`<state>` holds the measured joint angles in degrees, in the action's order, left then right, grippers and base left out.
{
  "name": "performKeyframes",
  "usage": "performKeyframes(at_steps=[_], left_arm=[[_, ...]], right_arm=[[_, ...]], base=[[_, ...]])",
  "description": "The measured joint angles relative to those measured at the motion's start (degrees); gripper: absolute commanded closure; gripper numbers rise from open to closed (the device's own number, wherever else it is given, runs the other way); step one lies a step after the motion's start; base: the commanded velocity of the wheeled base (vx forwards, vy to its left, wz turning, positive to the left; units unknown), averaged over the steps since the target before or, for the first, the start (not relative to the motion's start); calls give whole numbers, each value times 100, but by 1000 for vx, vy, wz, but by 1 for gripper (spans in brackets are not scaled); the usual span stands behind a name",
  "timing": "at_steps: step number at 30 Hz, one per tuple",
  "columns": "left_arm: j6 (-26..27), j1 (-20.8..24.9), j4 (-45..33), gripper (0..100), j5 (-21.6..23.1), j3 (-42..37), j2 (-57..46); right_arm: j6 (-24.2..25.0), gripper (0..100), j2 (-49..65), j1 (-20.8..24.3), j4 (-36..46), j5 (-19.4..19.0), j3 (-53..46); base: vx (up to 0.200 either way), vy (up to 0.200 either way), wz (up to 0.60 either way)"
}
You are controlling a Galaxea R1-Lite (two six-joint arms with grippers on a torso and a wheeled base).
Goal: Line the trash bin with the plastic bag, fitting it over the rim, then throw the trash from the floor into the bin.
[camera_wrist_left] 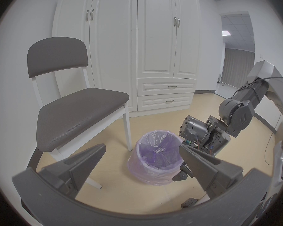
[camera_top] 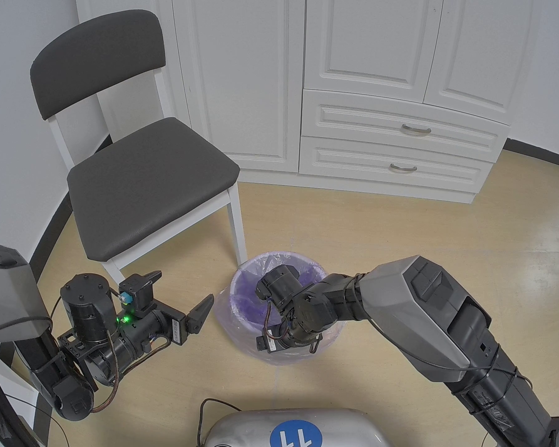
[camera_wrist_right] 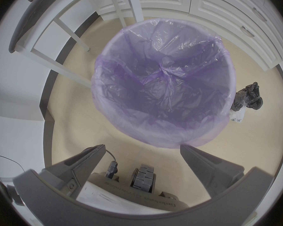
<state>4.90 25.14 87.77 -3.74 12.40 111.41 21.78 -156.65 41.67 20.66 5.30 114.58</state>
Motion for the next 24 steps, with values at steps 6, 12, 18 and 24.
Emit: performKeyframes(at_steps=[6, 12, 18, 24], left_arm=[[-6, -2, 1, 0, 7, 6, 6], [-6, 0, 0, 0, 9, 13, 9], [-9, 2, 1, 0, 62, -20, 0], [-17, 20, 1, 0, 178, -59, 74]], right_arm=[[96, 0, -197, -46, -441, 0, 0], [123, 0, -273, -66, -422, 30, 2], [126, 0, -88, 4, -294, 68, -80], [123, 0, 467, 72, -338, 71, -907]], base=[[0, 0, 0], [0, 0, 0], [0, 0, 0], [0, 0, 0]])
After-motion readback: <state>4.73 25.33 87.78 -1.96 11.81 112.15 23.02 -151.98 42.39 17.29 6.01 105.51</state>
